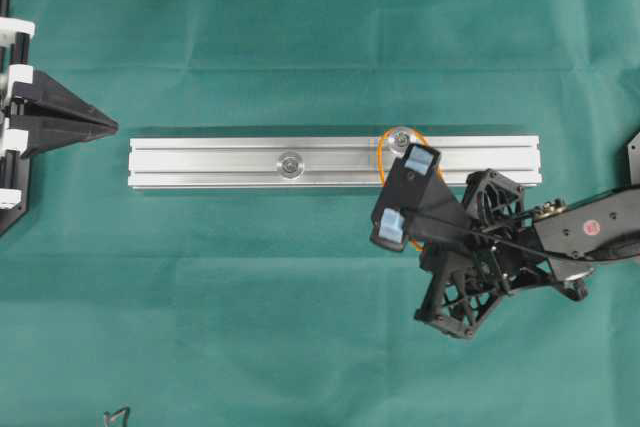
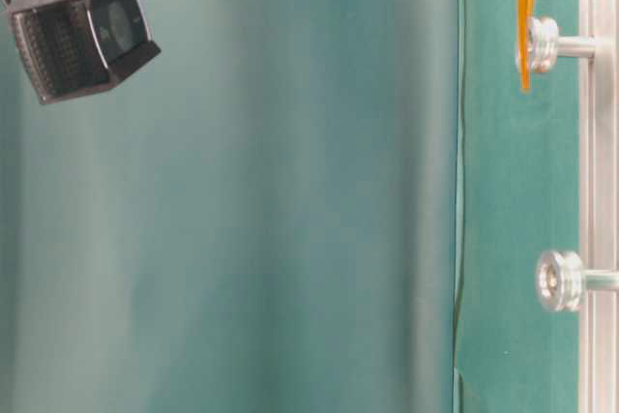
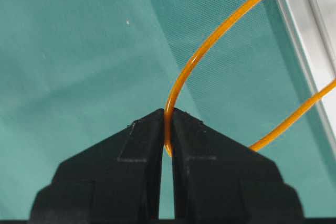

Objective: Hook the rubber onto the shaft.
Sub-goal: 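Swing the held band over the right post toward the left post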

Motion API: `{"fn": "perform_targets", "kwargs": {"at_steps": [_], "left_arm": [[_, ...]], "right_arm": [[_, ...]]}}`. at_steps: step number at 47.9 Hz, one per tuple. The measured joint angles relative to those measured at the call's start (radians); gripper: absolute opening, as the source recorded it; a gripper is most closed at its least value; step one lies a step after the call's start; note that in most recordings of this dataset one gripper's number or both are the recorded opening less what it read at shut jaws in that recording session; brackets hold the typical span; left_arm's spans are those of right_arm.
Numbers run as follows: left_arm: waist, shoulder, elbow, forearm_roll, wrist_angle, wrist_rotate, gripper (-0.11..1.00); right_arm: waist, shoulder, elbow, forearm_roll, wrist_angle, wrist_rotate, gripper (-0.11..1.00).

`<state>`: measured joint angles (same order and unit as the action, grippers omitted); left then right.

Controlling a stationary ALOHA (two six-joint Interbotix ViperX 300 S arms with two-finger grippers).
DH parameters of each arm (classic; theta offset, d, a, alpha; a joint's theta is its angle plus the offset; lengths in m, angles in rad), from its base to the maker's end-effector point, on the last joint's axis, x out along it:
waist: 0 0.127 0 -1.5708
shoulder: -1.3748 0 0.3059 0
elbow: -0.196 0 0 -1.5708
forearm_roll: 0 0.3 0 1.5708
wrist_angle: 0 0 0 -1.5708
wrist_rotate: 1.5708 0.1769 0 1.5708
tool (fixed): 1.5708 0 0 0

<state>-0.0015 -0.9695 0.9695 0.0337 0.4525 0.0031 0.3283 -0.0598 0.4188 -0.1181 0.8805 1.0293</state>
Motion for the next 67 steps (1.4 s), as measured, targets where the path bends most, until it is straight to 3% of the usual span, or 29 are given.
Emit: {"fn": "perform_targets", "kwargs": {"at_steps": [13,30,49,67], "left_arm": [[0.0,-0.002,0.0,0.0,0.0,0.0,0.02],[0.002,0.0,0.0,0.0,0.0,0.002,0.02],[0.0,-0.002,-0.002,0.0,0.0,0.0,0.02],[0.002,0.0,-0.002,-0.002,0.0,0.002,0.02]], "right_arm": [[-0.002,0.015,-0.018,0.002,-0.002,0.272,0.07],[-0.003,0.015,-0.02,0.0,0.0,0.495,0.07],[-0.011,0.043,-0.055,-0.018,-0.002,0.512,0.07],[-0.061,0.118,-0.17,-0.048,-0.002,0.463,0.07]]}}
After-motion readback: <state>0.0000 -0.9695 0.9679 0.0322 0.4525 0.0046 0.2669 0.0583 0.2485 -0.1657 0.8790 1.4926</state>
